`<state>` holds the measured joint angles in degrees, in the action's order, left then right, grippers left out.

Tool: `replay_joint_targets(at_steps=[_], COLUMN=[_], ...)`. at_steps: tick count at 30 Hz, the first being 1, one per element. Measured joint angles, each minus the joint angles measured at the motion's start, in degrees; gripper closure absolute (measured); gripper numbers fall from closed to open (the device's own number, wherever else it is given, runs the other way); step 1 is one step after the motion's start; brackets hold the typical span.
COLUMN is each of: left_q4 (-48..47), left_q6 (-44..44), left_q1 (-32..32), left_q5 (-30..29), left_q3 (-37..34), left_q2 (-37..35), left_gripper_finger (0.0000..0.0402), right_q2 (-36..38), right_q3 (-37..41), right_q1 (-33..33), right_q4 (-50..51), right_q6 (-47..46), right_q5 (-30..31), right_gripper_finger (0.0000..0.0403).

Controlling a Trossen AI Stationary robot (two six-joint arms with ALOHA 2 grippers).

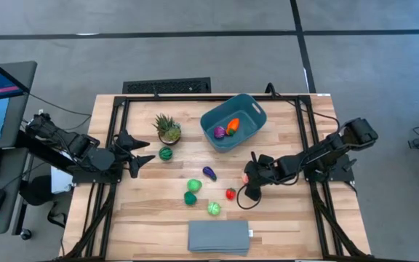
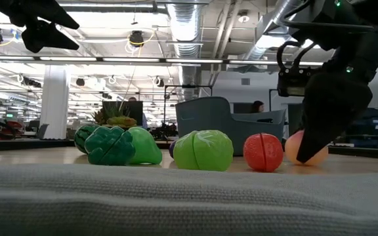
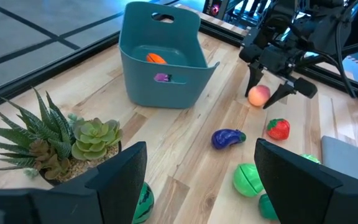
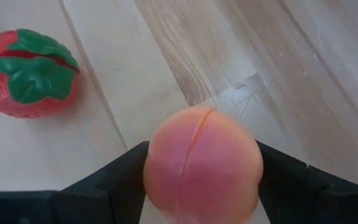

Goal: Pick and placing Produce into tupperware
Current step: Put the peach into the bin

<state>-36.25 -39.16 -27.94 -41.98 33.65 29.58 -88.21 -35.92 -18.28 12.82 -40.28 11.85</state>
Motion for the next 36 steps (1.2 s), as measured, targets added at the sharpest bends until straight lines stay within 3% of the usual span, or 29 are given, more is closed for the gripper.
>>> replay_joint_targets(at_steps=[21,36], left_q4=[0.17,0.24], left_q6=[0.02,-0.24], left_q1=[0.02,0.00], left_q5=[-0.39,-0.46], left_q3=[0.00,0.00], left_q2=[0.00,-0.02], left_gripper_finger=[0.0116,0.0116], right_q2=[17.79,28.21], right_q3=[-0.04,-0.07], right_q1=[-0.07,0.76], right_q4=[0.11,-3.76], right_q6=[-2.85,0.83], right_q5=[4.05,15.45], right_gripper_finger=[0.0122,0.0122])
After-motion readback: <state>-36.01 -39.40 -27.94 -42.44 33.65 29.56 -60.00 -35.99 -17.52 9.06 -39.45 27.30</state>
